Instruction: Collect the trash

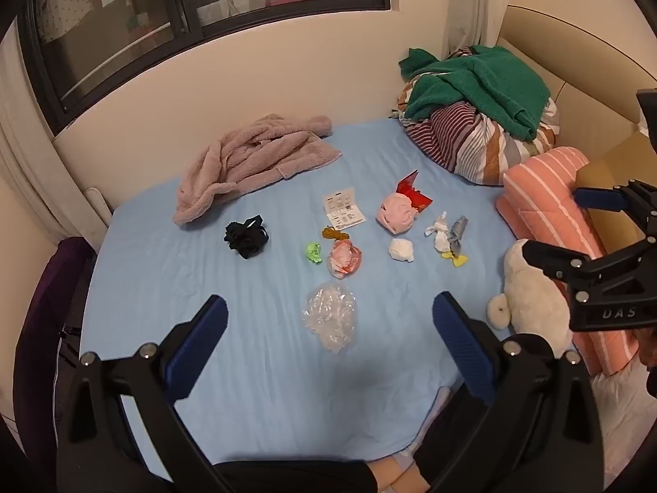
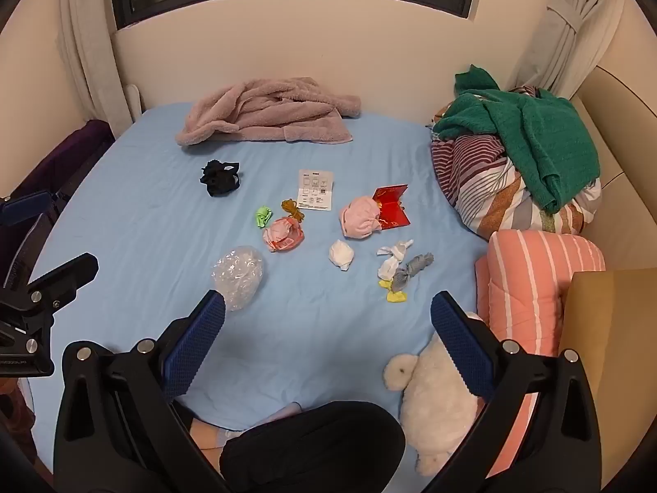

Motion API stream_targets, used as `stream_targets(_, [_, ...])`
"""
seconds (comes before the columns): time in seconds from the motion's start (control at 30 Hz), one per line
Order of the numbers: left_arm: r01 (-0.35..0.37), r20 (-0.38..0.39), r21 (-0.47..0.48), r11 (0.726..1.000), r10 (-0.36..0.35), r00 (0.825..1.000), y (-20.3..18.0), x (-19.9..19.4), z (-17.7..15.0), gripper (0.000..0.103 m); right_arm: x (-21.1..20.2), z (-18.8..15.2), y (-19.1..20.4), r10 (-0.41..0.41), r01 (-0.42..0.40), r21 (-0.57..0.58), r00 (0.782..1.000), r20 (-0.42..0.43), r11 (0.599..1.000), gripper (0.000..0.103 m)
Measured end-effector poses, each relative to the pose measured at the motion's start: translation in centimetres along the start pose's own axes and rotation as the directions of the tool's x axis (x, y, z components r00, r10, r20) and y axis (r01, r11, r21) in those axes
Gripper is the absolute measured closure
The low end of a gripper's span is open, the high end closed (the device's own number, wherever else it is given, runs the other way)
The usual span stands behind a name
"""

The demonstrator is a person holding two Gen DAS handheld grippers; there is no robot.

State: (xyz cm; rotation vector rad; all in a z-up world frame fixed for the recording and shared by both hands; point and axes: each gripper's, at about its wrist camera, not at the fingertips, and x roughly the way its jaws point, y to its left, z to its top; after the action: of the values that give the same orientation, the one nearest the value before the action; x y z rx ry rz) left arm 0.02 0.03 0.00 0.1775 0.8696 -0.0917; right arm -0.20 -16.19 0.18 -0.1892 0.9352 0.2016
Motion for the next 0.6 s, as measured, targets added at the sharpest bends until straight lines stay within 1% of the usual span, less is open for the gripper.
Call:
stream_targets(0.37, [0.006, -0.005, -0.002, 1.000, -0.006, 1.000, 0.01, 0.06, 0.01, 0.004, -0.11, -0.18, -0.04, -0.008, 0.008, -0.006, 1.000, 0.008, 1.000, 0.006])
stream_targets(0.57, [0.005, -0.009, -0.009, 1.000, -0.005, 1.000, -0.17, 0.19, -0.53, 0.004, 0.13, -0.56, 0.05, -0.010, 0.010, -0.010, 1.000, 0.011, 1.000, 0.006])
stream_targets(0.6, [0.004, -0.009, -0.010, 1.000, -0.004, 1.000, -0.23, 0.19, -0.56, 0.004, -0.05, -0.19, 0.18, -0.009, 0.009, -0.007, 1.000, 0.012, 1.000, 0.006])
